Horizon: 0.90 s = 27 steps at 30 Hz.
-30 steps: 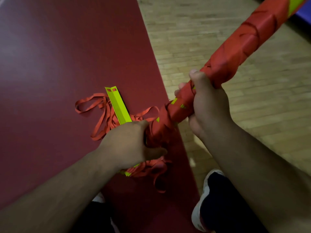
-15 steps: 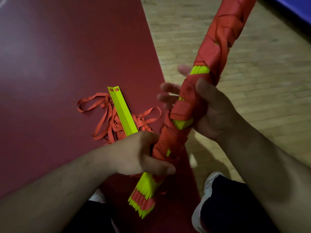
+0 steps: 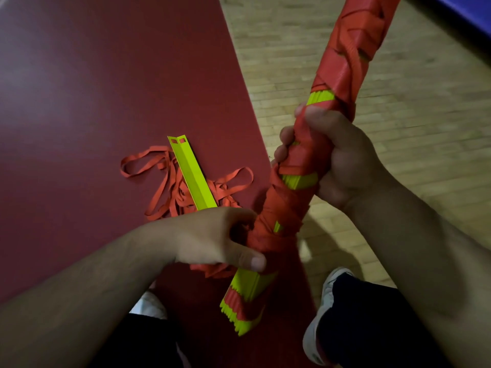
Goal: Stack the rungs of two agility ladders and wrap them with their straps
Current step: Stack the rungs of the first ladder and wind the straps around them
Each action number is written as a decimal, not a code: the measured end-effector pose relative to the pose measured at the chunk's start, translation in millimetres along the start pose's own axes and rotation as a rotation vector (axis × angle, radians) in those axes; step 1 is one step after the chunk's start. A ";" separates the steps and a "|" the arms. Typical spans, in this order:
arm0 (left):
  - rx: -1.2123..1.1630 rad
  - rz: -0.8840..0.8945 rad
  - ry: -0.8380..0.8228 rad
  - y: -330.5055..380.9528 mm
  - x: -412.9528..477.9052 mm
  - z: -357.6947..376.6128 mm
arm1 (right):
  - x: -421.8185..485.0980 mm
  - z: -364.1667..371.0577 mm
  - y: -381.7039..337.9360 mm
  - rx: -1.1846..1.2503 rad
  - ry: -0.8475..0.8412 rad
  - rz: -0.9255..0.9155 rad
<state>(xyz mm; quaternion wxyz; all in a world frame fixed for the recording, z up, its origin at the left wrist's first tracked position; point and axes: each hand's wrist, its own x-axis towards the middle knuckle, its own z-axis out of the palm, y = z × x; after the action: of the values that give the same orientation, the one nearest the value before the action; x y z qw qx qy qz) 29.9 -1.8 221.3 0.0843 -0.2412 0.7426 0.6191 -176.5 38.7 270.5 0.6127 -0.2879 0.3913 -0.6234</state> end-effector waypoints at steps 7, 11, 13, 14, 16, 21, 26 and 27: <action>0.152 -0.053 0.094 -0.8 1.9 6.3 | 2.2 -7.9 -7.7 -0.159 0.150 -0.132; 0.321 -0.047 0.301 -6.6 9.9 23.5 | 5.5 -1.6 -2.5 -0.179 0.280 -0.195; 0.423 -0.046 0.395 -9.3 13.9 30.4 | 6.8 -0.8 -1.7 -0.171 0.330 -0.214; 0.484 -0.057 0.435 -10.4 15.8 33.0 | 7.3 -1.1 -1.1 -0.172 0.349 -0.222; 0.599 -0.088 0.513 -11.4 18.6 36.9 | 7.8 -1.2 1.1 -0.172 0.388 -0.228; 0.612 -0.093 0.671 -10.7 22.4 40.5 | 9.8 2.8 12.7 -0.268 0.540 -0.276; 0.605 -0.121 0.747 -12.4 24.4 45.0 | 7.0 10.6 14.3 -0.365 0.556 -0.262; 0.583 -0.095 0.744 -11.7 23.9 44.5 | 5.8 12.1 13.3 -0.315 0.527 -0.244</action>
<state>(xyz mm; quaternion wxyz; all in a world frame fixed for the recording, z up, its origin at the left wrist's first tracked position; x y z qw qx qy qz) 6.7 33.4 191.1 -0.0951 -0.4464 0.8533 0.2520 -159.7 32.0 265.0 0.3591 -0.2526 0.5905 -0.6772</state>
